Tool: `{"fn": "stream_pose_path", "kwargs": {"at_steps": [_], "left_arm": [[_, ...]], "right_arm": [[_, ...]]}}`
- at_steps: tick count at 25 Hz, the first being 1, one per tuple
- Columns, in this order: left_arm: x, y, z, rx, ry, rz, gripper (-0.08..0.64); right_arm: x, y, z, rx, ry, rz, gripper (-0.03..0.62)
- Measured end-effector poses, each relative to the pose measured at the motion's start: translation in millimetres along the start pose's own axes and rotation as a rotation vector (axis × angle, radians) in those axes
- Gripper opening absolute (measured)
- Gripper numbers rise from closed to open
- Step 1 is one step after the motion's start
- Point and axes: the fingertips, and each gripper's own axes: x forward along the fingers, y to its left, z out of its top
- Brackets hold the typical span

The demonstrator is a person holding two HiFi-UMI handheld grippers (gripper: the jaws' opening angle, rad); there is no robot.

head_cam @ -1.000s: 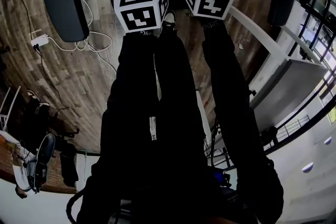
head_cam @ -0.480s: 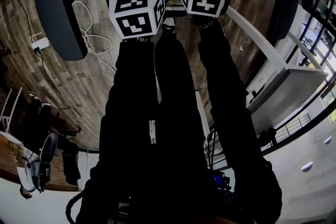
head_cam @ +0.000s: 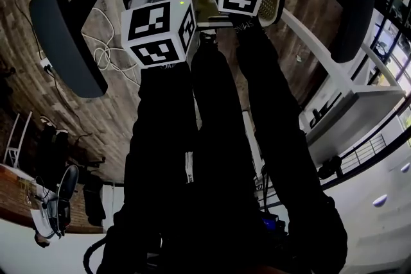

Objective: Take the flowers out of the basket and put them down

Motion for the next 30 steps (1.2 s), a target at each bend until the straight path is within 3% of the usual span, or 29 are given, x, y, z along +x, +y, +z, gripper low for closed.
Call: {"fn": "stream_pose_path", "kwargs": {"at_steps": [6,20,30], "left_arm": [[-0.3,9.1,13.1,0.016,-0.030,0.008,0.002],[14.4,27.4,17.8,0.034,-0.067,0.019,0.002],[16.1,35.8,14.8,0.019,-0.070,0.036,0.002]], "right_arm": [[20.5,-0.7,14.8,-0.036,-0.067,-0.040,0.500],[71.5,-6.2,34.6,-0.105,-0.130,-0.087,0.502],[89.5,-7.4,28.8,-0.041,-0.128,-0.061,0.528]]}}
